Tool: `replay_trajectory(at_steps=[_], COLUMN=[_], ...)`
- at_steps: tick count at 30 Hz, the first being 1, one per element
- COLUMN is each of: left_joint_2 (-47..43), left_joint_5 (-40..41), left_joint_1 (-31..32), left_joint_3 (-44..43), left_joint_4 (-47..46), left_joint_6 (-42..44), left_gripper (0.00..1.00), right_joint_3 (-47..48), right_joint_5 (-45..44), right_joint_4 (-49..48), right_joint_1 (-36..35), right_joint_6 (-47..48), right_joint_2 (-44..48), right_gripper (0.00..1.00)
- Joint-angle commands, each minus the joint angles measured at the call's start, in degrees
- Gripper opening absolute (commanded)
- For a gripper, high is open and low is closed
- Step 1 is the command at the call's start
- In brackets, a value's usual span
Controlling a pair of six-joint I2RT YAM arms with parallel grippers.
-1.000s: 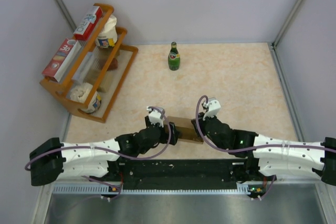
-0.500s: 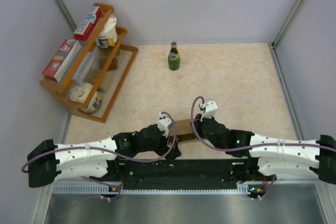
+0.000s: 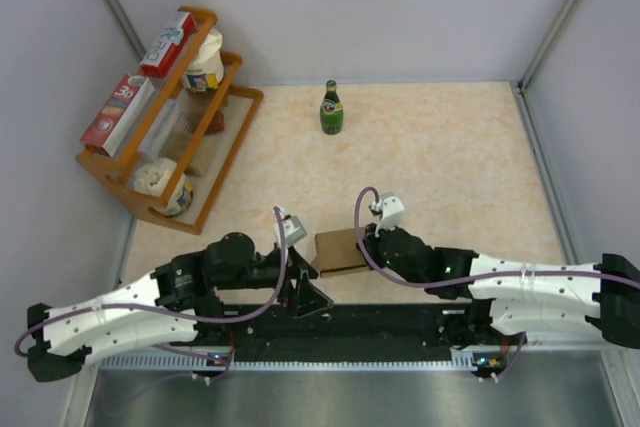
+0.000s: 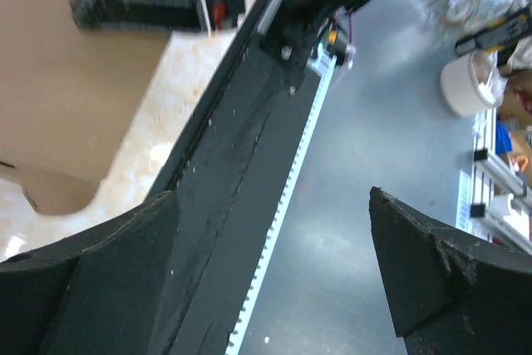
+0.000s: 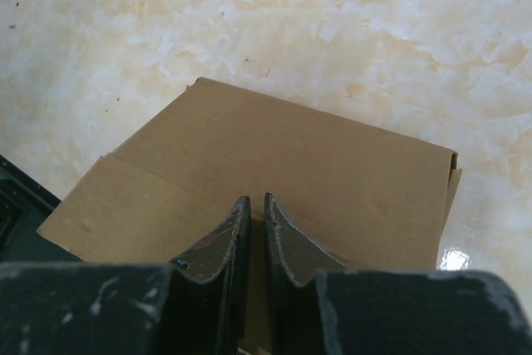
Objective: Fold the paper box
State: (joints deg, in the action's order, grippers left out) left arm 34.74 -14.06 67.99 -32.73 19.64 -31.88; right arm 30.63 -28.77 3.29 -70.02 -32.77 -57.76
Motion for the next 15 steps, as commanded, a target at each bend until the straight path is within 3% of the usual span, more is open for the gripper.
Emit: replay_trajectory(at_steps=[1,8,15], left_joint_2=[-3.4,0.0,10.0], left_joint_5=[8.1,26.9,32.4], left_joint_1=[0.2,0.1,0.1], left_joint_3=[-5.9,-6.1,-5.0], left_joint_4=[1.9,-1.1,-3.9], left_joint_6=[1.5,2.3,1.3], left_gripper=[0.99,0.99,0.99], right_joint_3=[0.6,1.0,1.4], right_joint_5=[5.0,5.5,5.6], right_joint_4=[2.0,6.1,8.9], right_joint_1=[-0.6,-0.5,-0.6], right_joint_6=[-1.4,-2.6,-3.4], right_joint_2=[-1.1,-2.3,-4.4], right_gripper=[0.11,0.11,0.12])
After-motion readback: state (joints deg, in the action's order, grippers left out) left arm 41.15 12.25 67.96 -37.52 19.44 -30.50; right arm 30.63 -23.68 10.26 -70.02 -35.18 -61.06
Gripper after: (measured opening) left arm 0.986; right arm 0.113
